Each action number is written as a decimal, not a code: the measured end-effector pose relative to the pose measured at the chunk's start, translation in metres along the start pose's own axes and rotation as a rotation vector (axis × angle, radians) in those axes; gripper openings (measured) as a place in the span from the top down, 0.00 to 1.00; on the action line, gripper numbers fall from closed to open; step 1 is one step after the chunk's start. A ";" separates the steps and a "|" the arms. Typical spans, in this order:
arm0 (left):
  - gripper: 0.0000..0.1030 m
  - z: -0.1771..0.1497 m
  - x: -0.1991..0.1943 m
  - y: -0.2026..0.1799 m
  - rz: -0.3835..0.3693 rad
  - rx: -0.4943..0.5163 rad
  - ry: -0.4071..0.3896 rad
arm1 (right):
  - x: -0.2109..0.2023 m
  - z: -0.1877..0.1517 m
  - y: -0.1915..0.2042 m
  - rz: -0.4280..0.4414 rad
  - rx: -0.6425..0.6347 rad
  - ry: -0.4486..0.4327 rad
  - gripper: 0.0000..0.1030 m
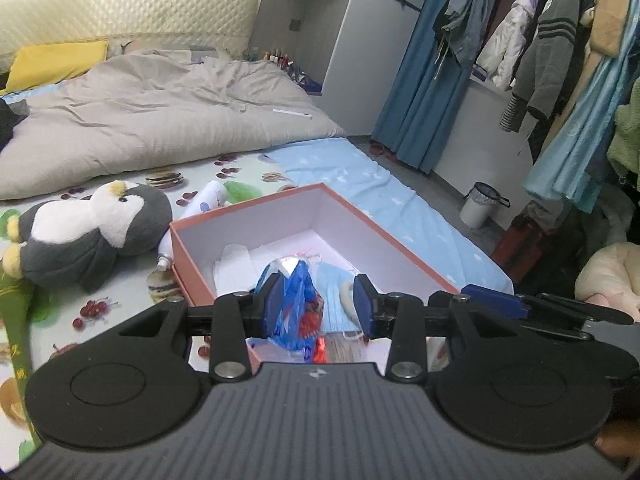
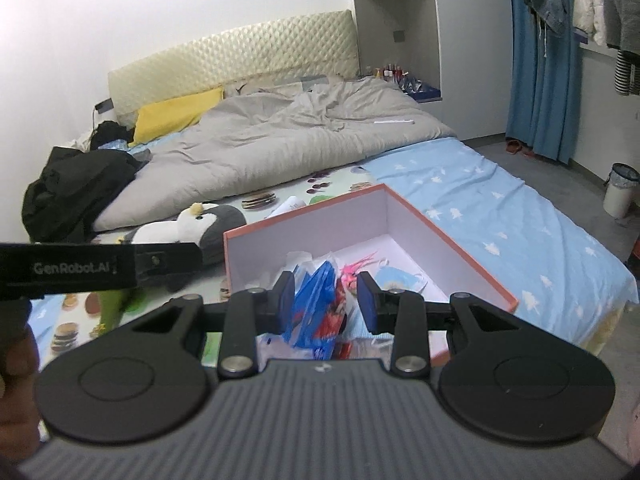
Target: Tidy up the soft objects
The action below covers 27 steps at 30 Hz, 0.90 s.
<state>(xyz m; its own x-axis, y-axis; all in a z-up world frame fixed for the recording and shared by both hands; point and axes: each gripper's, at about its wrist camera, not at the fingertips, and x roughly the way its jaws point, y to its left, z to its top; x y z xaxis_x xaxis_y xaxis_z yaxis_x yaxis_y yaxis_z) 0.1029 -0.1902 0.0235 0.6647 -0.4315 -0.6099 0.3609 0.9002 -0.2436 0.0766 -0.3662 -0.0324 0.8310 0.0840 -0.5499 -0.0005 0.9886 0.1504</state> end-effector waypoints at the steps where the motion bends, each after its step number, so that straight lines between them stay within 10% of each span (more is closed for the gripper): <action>1: 0.57 -0.004 -0.007 -0.002 0.000 0.000 -0.004 | -0.005 -0.002 0.000 0.001 0.003 -0.002 0.64; 27: 0.42 -0.064 -0.071 -0.006 0.028 -0.025 -0.019 | -0.056 -0.043 0.000 -0.011 0.012 -0.001 0.64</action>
<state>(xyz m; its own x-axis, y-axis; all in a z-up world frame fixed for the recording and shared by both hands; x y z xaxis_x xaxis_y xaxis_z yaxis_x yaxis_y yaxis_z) 0.0115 -0.1613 0.0203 0.6866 -0.4068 -0.6026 0.3258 0.9131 -0.2451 0.0062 -0.3653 -0.0369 0.8315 0.0726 -0.5508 0.0158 0.9879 0.1541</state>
